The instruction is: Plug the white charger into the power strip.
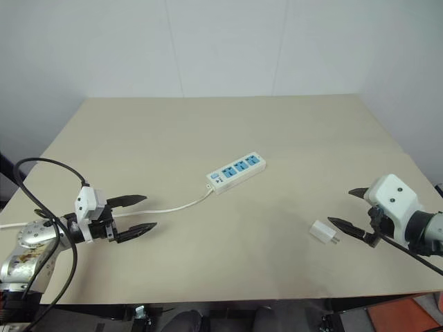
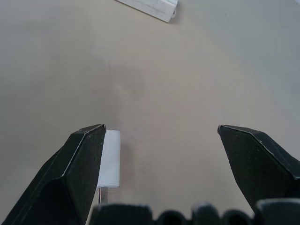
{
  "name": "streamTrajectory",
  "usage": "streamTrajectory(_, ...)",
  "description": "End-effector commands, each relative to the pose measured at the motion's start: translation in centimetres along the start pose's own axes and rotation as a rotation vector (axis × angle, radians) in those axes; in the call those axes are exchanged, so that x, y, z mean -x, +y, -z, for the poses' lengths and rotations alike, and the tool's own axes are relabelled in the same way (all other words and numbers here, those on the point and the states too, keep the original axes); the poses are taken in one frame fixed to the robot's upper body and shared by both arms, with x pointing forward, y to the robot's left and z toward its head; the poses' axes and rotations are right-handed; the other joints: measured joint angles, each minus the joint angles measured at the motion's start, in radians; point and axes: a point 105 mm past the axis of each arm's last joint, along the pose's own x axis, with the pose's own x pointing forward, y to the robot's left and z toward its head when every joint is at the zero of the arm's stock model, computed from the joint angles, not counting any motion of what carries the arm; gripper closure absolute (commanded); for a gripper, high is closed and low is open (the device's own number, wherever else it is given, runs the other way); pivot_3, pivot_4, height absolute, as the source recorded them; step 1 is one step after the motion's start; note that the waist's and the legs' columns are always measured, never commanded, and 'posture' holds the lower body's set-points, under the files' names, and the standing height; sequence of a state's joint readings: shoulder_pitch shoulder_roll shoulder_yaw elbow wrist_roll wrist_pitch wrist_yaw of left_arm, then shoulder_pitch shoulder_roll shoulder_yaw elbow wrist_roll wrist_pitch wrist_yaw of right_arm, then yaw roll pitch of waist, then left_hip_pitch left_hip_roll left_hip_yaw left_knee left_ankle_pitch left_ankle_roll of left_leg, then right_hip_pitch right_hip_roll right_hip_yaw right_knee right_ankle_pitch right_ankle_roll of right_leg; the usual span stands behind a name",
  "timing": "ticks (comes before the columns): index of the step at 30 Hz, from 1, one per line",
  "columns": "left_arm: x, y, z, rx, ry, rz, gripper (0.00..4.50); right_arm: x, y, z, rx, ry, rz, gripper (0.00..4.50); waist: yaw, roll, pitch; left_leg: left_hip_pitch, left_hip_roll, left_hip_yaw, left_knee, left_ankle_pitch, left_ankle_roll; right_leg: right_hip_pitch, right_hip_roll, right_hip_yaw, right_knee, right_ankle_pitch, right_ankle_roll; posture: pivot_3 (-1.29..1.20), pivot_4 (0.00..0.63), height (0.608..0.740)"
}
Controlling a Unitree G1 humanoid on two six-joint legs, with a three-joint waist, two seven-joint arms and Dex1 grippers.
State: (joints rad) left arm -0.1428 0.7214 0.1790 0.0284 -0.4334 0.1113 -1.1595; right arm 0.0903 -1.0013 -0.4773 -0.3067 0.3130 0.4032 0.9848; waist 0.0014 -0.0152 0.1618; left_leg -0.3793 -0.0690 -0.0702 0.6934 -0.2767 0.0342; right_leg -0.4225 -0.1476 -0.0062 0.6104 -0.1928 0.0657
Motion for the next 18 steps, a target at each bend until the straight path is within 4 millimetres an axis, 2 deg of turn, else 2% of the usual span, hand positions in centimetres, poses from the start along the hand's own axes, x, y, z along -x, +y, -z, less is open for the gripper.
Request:
streamTrajectory(1, 0.42, 0.08, -0.85, -0.038, 0.000, -0.004, 0.02, 0.12, -0.26, -0.45, 0.036, -0.008, 0.011, 0.00, 0.000, 0.000, 0.000, 0.000, 0.000, 0.000, 0.000, 0.000, 0.000, 0.000, 0.000, 0.000, 0.000, 0.000, 0.000, 0.00, 0.150, 0.740)
streamTrajectory(18, 0.13, 0.10, -0.51, -0.040, -0.009, -0.029, 0.02, -0.20, -0.53, -0.14, 0.056, 0.007, -0.002, 0.00, -0.001, 0.000, 0.000, 0.000, 0.000, 0.000, 0.000, 0.000, 0.000, 0.000, 0.000, 0.000, 0.000, 0.000, 0.000, 0.00, 0.150, 0.740)
